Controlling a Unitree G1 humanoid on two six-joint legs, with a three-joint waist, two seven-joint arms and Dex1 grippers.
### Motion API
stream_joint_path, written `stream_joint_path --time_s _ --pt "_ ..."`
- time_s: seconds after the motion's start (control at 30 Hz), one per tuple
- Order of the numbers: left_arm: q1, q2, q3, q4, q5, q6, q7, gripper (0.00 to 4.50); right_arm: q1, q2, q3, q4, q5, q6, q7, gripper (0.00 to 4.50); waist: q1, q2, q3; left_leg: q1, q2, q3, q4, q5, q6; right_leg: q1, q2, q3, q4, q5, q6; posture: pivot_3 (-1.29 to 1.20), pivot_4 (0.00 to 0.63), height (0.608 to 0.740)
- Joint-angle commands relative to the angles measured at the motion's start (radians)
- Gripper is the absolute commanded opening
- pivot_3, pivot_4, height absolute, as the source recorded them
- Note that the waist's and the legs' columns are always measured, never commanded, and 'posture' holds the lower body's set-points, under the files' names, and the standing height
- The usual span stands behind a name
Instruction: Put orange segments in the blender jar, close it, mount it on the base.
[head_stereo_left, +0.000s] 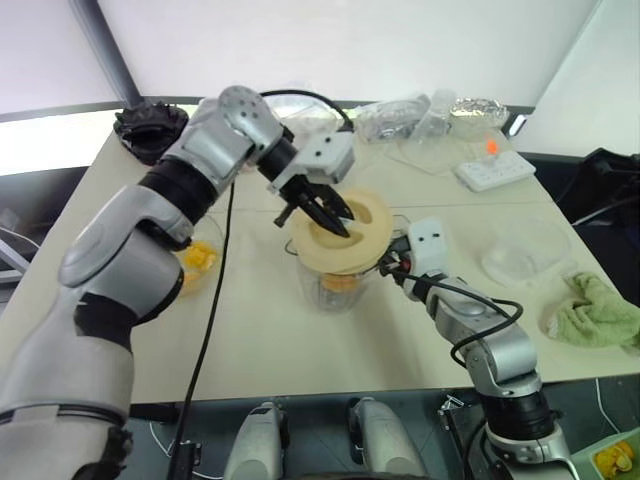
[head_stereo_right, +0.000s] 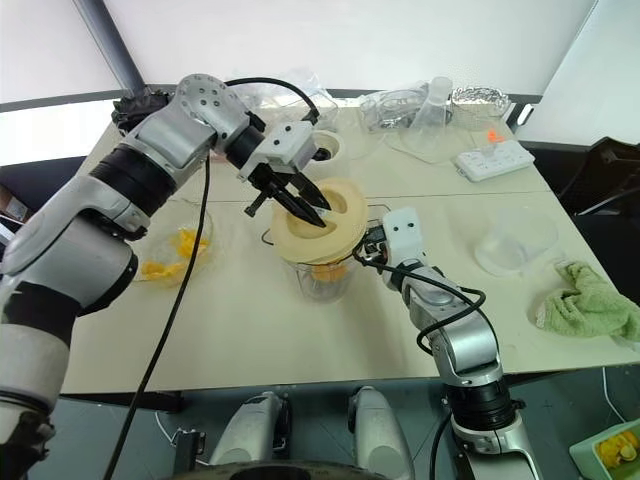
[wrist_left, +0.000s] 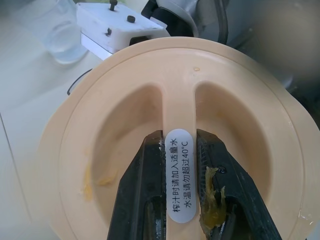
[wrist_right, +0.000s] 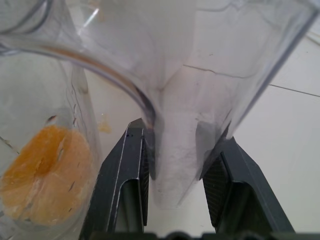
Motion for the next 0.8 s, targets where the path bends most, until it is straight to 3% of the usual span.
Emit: stream_joint_path --time_s 0.03,0.3,0.5,0.8 --pt "0.021 0.026 -0.134 -0.021 0.029 0.029 -0.027 0.26 0.011 -0.021 -0.051 0.013 -0.068 -0.004 -0.047 0.87 0.000 0.000 0.000 0.000 0.000 0.000 0.000 0.000 0.000 0.000 0.000 0.000 0.000 0.000 0.000 0.00 0.150 0.740" --pt "0.027 0.032 -0.128 -0.047 -0.014 0.074 -0.027 0.26 0.056 0.034 -0.105 -0.027 -0.085 -0.084 -0.113 0.87 0.002 0.000 0.000 -0.001 0.000 0.000 0.000 0.000 0.000 -0.001 0.000 0.000 0.000 0.000 0.000 0.00 0.150 0.740" --pt "0.034 0.024 -0.085 -0.056 -0.034 0.161 -0.027 0.26 0.099 0.202 -0.184 -0.049 0.039 -0.176 -0.100 0.87 -0.002 0.000 0.001 -0.003 0.000 0.000 -0.001 0.000 0.000 -0.004 0.000 0.000 0.000 0.000 0.000 0.00 0.150 0.740" --pt "0.062 0.027 -0.076 -0.094 0.000 0.176 -0.027 0.26 0.087 0.217 -0.180 -0.035 0.028 -0.189 -0.060 0.87 -0.020 0.000 0.001 -0.003 0.000 0.000 -0.005 -0.002 0.003 -0.006 0.002 0.000 0.001 -0.002 -0.001 0.00 0.150 0.740"
